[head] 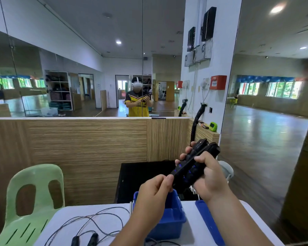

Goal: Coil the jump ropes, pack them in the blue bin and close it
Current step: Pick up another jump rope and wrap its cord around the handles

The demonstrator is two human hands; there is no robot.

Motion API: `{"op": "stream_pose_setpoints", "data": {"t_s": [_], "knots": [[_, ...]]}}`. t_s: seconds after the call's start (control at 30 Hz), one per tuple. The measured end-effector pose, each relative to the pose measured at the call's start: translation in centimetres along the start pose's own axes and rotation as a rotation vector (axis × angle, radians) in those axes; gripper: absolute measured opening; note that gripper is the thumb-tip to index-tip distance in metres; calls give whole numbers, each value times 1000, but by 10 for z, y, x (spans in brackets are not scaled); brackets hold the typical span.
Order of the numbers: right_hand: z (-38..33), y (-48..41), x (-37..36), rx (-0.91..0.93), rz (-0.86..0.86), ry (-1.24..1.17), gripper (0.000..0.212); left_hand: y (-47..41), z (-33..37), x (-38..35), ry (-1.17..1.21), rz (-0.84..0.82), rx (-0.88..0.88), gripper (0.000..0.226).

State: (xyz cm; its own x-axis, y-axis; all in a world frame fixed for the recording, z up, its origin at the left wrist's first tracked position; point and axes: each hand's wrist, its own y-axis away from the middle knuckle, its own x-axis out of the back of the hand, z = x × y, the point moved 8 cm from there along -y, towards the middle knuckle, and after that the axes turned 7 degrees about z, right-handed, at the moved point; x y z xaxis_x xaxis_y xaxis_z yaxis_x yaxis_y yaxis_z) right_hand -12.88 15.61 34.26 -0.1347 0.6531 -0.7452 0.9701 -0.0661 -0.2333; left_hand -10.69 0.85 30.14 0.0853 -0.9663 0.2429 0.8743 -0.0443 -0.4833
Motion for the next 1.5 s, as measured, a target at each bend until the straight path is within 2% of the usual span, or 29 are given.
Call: {"op": "stream_pose_setpoints", "data": {"t_s": [0.13, 0.27, 0.5, 0.83, 1.03, 1.1, 1.2, 1.33, 1.43, 1.5], "knots": [[1, 3, -4, 18, 0, -118, 46, 7, -5, -2, 26, 72, 22, 43], [4, 5, -3, 13, 42, -173, 38, 11, -15, -2, 137, 68, 68, 42], [13, 12, -8, -4, 92, -277, 26, 19, -33, -22, 509, -19, 273, 40], [28, 18, -11, -64, 149, -373, 20, 21, -40, -42, 535, -172, 337, 37], [32, 22, -9, -82, 145, -369, 22, 16, -48, -43, 310, -375, 355, 49], [30, 26, -5, -80, 144, -337, 20, 6, -55, -33, 162, -392, 362, 40], [31, 35, -1, -97, 146, -272, 11, -16, -56, -19, -30, -408, 268, 21], [34, 43, 4, -129, 184, -140, 28, -45, -49, -5, -254, -417, 143, 39], [38, 40, 15, -125, 203, -99, 12, -60, -37, 2, -392, -428, 109, 44], [45, 35, 29, -117, 230, -69, 12, -65, -29, 4, -381, -425, 141, 46]]}}
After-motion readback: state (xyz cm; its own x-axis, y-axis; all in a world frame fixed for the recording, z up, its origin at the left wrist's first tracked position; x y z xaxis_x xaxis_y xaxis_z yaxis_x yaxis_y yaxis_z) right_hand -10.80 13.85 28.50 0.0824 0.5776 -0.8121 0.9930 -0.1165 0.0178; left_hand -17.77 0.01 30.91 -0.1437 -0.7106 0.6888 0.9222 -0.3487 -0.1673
